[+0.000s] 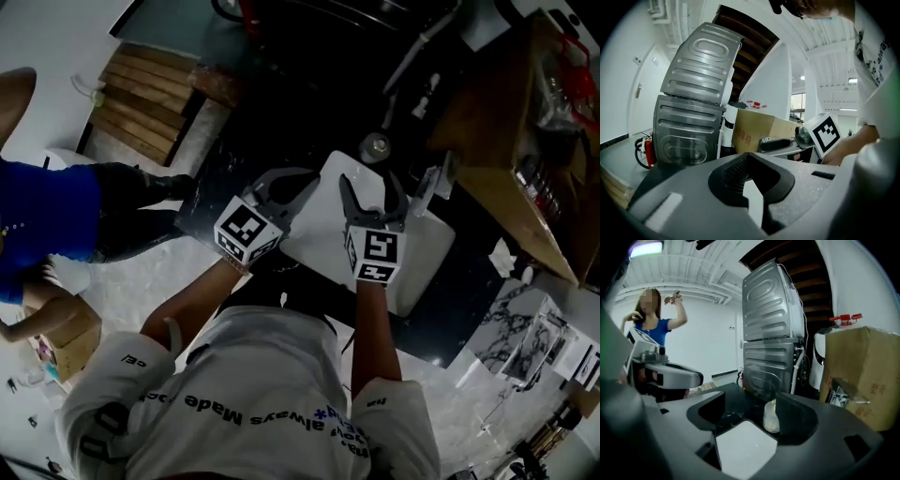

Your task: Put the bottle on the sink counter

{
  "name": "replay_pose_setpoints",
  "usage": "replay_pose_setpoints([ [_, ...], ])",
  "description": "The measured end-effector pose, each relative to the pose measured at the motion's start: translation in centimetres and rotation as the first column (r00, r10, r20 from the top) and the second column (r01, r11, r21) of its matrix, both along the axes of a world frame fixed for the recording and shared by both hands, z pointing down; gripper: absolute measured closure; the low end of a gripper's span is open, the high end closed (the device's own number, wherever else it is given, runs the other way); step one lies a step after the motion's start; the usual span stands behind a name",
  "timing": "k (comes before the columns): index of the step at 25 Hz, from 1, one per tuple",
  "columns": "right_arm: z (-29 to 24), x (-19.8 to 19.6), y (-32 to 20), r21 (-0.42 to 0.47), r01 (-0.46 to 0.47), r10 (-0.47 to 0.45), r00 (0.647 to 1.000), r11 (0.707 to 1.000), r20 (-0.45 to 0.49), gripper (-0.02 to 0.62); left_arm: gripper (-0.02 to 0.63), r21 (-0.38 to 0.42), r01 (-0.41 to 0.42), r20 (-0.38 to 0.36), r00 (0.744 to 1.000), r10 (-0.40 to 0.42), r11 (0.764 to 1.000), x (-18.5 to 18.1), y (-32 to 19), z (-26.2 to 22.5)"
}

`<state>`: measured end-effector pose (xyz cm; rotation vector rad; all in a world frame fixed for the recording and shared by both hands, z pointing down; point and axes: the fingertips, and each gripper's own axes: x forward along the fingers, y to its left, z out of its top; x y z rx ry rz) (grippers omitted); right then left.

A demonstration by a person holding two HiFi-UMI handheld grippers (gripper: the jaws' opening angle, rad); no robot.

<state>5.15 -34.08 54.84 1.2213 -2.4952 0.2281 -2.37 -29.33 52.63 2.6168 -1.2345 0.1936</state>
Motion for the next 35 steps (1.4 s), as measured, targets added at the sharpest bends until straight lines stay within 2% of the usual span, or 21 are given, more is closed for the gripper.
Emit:
replay_pose_setpoints([
  [4, -4.3, -1.3, 4.4, 0.015, 0.114, -0.114, 0.993, 0.993, 0.031, 0.332, 0.604, 0.029, -0.014, 0.000, 1.000, 0.014, 0.999, 0.1, 3.2, -3.5],
  [7, -7.4, -1.9, 7.2, 0.025, 0.175, -0.176, 0.983, 0.984, 0.047, 0.364, 0.604, 0.070, -0.025, -0.005, 1.000, 0.025, 0.997, 0.5, 5.1, -7.1],
  [14, -14.6, -2.3, 12.2, 0.084, 0.234, -0.242, 0.965, 0.969, 0.104, 0.431, 0.604, 0.120, -0.051, -0.021, 0.998, 0.054, 0.992, 0.6, 9.5, -12.3],
  [19, -19.5, -2.5, 15.3, 0.138, 0.278, -0.293, 0.949, 0.951, 0.112, 0.489, 0.604, 0.160, -0.066, -0.050, 0.996, 0.075, 0.985, 1.0, 11.7, -16.3],
  [23, -22.1, -2.4, 17.9, 0.143, 0.305, -0.321, 0.941, 0.942, 0.109, 0.512, 0.603, 0.177, -0.078, -0.104, 0.990, 0.097, 0.981, 2.0, 13.3, -19.7],
  [29, -24.6, -1.6, 20.4, 0.173, 0.304, -0.326, 0.938, 0.937, 0.117, 0.528, 0.604, 0.206, -0.115, -0.081, 0.988, 0.134, 0.972, 2.7, 15.6, -21.6],
  [35, -25.0, -1.0, 21.2, 0.179, 0.298, -0.320, 0.941, 0.938, 0.111, 0.552, 0.604, 0.202, -0.134, -0.075, 0.986, 0.151, 0.970, 3.6, 16.8, -21.8],
])
